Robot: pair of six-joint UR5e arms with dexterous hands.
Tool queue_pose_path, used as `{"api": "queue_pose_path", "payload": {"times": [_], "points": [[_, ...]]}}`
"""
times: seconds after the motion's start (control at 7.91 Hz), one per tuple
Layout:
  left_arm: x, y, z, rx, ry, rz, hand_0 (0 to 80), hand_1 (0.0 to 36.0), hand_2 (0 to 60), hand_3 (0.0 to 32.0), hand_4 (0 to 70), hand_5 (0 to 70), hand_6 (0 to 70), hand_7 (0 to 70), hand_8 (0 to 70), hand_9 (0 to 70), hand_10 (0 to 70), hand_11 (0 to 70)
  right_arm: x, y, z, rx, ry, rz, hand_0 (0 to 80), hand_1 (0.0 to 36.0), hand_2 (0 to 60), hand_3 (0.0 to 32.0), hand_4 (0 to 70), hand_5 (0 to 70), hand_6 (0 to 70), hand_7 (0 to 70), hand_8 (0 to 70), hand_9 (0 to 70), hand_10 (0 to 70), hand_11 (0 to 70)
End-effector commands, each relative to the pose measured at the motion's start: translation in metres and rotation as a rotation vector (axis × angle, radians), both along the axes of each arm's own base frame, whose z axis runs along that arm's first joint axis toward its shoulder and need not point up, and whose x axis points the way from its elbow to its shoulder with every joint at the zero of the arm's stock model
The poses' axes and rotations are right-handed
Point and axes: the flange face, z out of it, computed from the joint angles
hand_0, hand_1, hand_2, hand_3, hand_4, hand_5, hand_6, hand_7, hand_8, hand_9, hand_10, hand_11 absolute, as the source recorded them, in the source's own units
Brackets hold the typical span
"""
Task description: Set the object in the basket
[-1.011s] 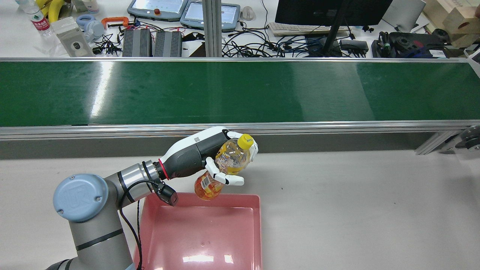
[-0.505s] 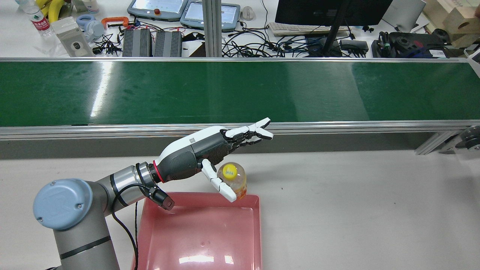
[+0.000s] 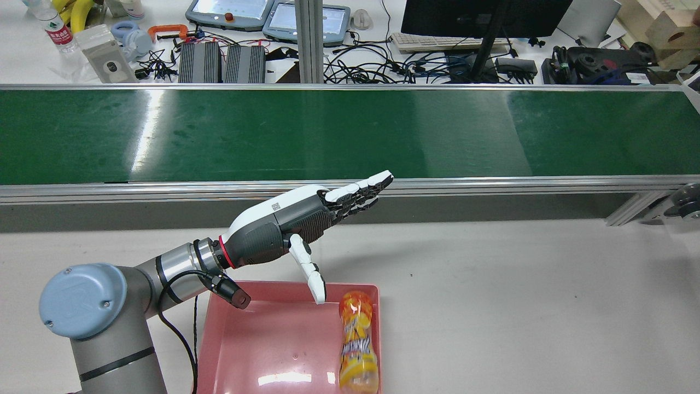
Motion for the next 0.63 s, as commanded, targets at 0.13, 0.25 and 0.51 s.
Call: {"api": "queue_pose_path", "payload": {"times": [0.13, 0.25, 0.51], "points": [[-0.0060, 0.0027, -0.0082, 0.011, 0.021, 0.002, 58.6, 9.1, 0.0, 0.0, 6.0, 2.8, 1.8, 3.2, 0.4, 0.0, 0.8, 3.2, 0.0000, 0.0001, 0.0007, -0.002, 0.000, 0.000, 0.0, 0.0, 0.0, 0.0, 0.0, 0.0, 0.0, 0.0, 0.0, 0.0, 0.0, 0.0], [-0.0076, 0.0025, -0.0087, 0.010, 0.025, 0.002, 58.6, 9.7, 0.0, 0.0, 5.9, 2.7, 1.7, 2.9, 0.2, 0.0, 1.1, 3.6, 0.0000, 0.0000, 0.0000, 0.000, 0.000, 0.000, 0.0, 0.0, 0.0, 0.0, 0.0, 0.0, 0.0, 0.0, 0.0, 0.0, 0.0, 0.0], [-0.0095, 0.0003, -0.0087, 0.006, 0.028, 0.003, 58.8, 10.3, 0.0, 0.0, 5.8, 3.2, 1.8, 2.5, 0.3, 0.0, 1.0, 3.4, 0.0000, 0.0000, 0.0000, 0.000, 0.000, 0.000, 0.0, 0.0, 0.0, 0.0, 0.0, 0.0, 0.0, 0.0, 0.0, 0.0, 0.0, 0.0]]}}
